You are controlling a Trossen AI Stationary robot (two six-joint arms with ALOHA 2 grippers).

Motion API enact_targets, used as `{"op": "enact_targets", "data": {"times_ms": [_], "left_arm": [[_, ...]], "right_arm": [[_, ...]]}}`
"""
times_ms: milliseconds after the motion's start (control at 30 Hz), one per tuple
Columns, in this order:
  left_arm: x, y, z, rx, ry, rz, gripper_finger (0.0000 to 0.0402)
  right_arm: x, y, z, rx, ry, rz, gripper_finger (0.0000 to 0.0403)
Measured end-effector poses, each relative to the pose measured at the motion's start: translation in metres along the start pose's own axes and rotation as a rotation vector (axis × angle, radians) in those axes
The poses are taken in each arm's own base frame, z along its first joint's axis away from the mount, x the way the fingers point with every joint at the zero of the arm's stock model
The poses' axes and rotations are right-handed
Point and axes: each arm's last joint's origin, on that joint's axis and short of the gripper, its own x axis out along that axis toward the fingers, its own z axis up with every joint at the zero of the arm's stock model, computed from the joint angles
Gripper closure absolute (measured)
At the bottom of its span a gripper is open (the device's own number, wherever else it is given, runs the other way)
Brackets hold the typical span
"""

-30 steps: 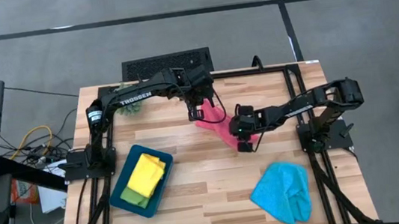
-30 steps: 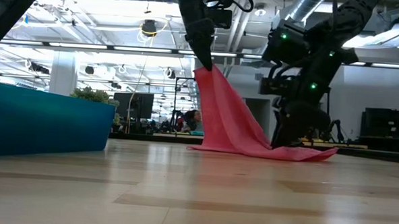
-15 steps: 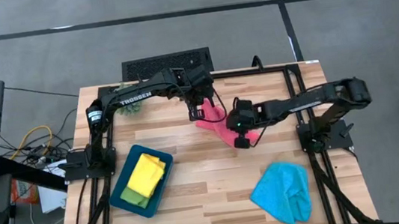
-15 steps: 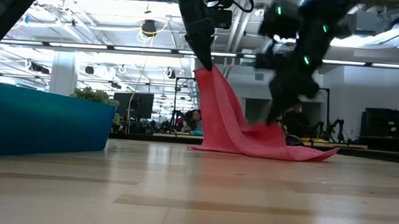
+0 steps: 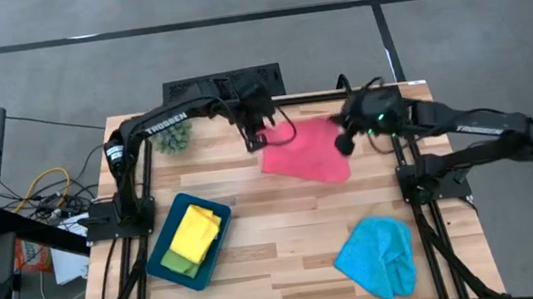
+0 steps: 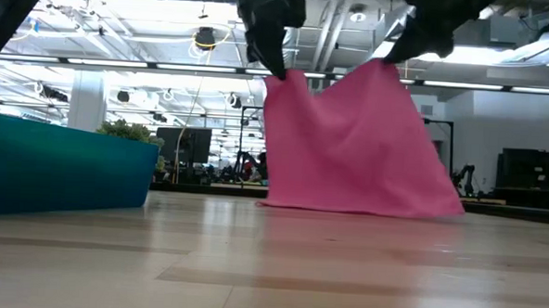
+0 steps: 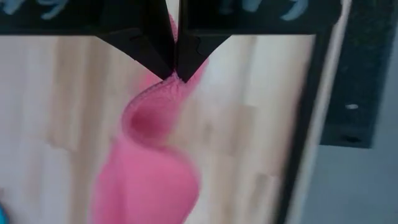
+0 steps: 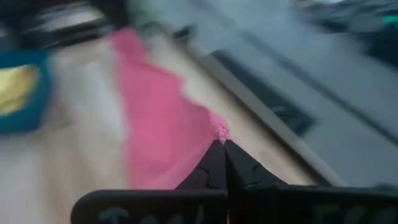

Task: Fold microfiber towels
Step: Fold the pink microfiber towel

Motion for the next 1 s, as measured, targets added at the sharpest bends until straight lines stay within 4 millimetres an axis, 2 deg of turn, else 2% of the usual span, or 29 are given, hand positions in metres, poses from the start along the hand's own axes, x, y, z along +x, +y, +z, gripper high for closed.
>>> {"op": "enact_targets", "data": {"times_ms": [167,300,400,500,633,733,833,933,1000], "left_arm": [[-0.005,0.04,-0.001,-0.042,-0.076,0.097,0.0401],[-0.01,0.068,-0.001,0.024,-0.076,0.357,0.0401],[-0.016,0.082,-0.001,0.099,-0.049,0.512,0.0401],[-0.023,0.091,0.0,0.139,-0.041,0.584,0.0401],[-0.03,0.097,0.002,0.159,-0.026,0.667,0.0401],[-0.033,0.093,0.002,0.167,-0.004,0.697,0.0401],[-0.029,0.084,0.001,0.17,0.022,0.657,0.0401],[-0.014,0.072,-0.005,0.14,0.044,0.582,0.0401],[-0.002,0.062,-0.013,0.124,0.105,0.495,0.0401]], "right_arm": [[0.0,-0.035,0.012,0.08,-0.113,-0.185,0.0399],[0.012,-0.06,0.027,0.137,-0.243,-0.299,0.0401],[0.022,-0.077,0.035,0.151,-0.326,-0.363,0.04],[0.032,-0.088,0.042,0.162,-0.398,-0.366,0.04],[0.042,-0.094,0.045,0.169,-0.441,-0.375,0.04],[0.052,-0.095,0.039,0.176,-0.365,-0.368,0.0399],[0.066,-0.088,0.022,0.185,-0.247,-0.298,0.0399],[0.079,-0.074,-0.003,0.214,-0.16,-0.203,0.0399],[0.081,-0.064,-0.019,0.227,-0.121,-0.166,0.0399]]}}
